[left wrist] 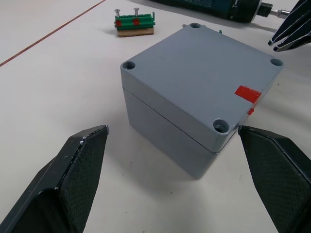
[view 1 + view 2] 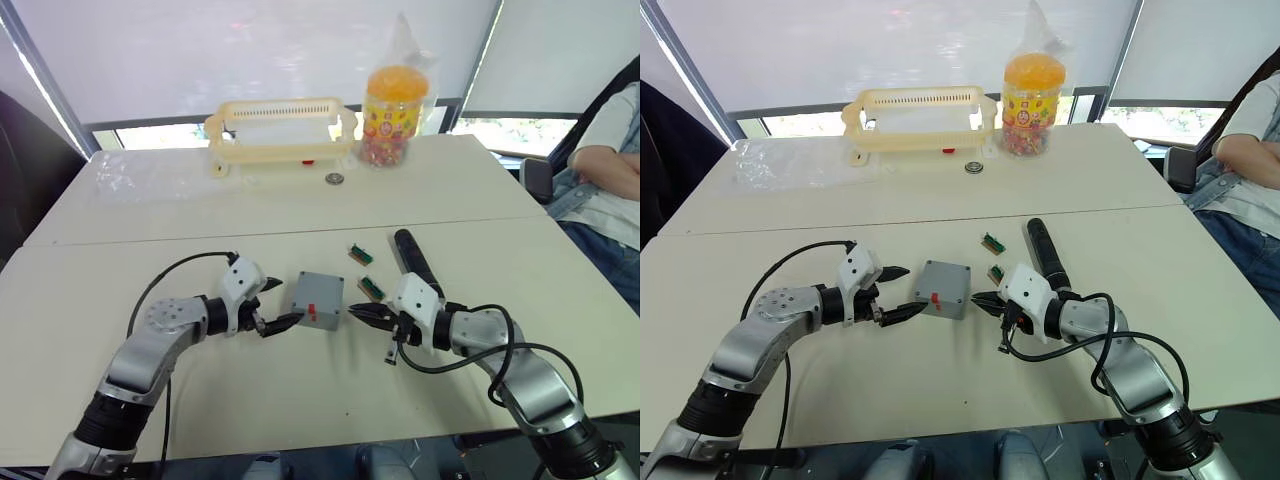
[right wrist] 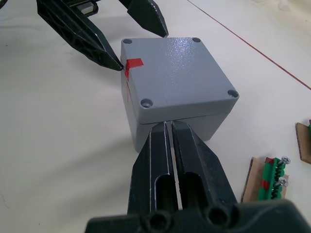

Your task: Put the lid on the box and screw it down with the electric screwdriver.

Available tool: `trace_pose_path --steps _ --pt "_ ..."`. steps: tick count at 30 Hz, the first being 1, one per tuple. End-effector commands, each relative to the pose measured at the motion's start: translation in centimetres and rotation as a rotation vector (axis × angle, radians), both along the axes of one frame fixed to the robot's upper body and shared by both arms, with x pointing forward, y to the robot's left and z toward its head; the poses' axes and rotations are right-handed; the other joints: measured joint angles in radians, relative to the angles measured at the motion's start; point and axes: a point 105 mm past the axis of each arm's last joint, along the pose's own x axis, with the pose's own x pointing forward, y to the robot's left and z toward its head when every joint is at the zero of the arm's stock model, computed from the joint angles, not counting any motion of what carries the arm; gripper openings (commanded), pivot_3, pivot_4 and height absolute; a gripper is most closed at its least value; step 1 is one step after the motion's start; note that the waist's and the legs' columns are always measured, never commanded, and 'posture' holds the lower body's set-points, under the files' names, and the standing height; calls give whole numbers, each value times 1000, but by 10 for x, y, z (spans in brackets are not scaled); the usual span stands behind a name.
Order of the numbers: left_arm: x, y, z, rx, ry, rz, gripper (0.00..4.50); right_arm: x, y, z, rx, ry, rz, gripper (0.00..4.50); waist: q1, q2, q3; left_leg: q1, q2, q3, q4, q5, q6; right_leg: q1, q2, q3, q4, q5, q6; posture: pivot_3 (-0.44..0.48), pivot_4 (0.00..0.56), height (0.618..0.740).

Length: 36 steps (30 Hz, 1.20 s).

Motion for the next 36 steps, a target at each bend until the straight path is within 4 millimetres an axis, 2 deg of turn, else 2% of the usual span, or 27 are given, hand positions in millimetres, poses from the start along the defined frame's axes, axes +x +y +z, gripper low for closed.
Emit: trace_pose_path --steps 1,6,10,15,18,21,25,28,32,36 --pt "-7 2 12 -22 -19 -22 4418 1 3 9 11 -43 14 78 0 0 0 0 0 0 0 0 0 0 0 0 0 0 0 0 150 740" --pt "-24 24 21 -6 48 -37 4418 1 -6 19 67 -30 -9 78 -4 0 0 0 1 0 0 0 0 -1 0 0 0 0 0 0 150 740" --pt "-23 52 47 -16 41 25 4418 4 -21 44 191 8 -59 78 0 0 0 0 1 0 0 0 0 0 1 0 0 0 0 0 150 740" --pt "-26 54 73 -35 18 14 4418 1 -35 64 254 85 -78 78 1 0 0 0 0 0 0 0 0 0 0 0 0 0 0 0 150 740" --pt "-31 53 81 -55 43 -24 4500 -1 -45 72 232 117 -88 936 0 0 0 -1 0 0 0 0 0 0 0 0 0 0 0 0 150 740" --pt "-34 51 80 -81 45 -21 4500 1 -54 76 272 134 -142 2316 -4 0 0 0 1 0 0 0 1 0 0 0 0 0 0 0 150 740" --pt "-38 49 73 -93 30 25 4500 0 -56 71 327 133 -219 4408 -2 0 0 0 1 0 0 -1 1 0 0 0 0 0 0 0 150 740" --pt "-33 52 71 -74 -8 96 4500 1 -57 68 349 133 -268 4465 0 0 0 0 1 0 0 -1 1 0 0 0 0 0 0 0 150 740" --pt "-9 70 66 90 -95 290 4500 11 -61 77 441 121 -374 4465 1 0 0 0 0 0 0 -1 1 0 0 0 0 0 -1 0 150 740" --pt "-11 64 67 30 -41 225 4500 6 -56 75 433 150 -358 4465 0 0 0 -1 0 0 0 -1 1 0 0 0 -1 0 0 0 150 740"
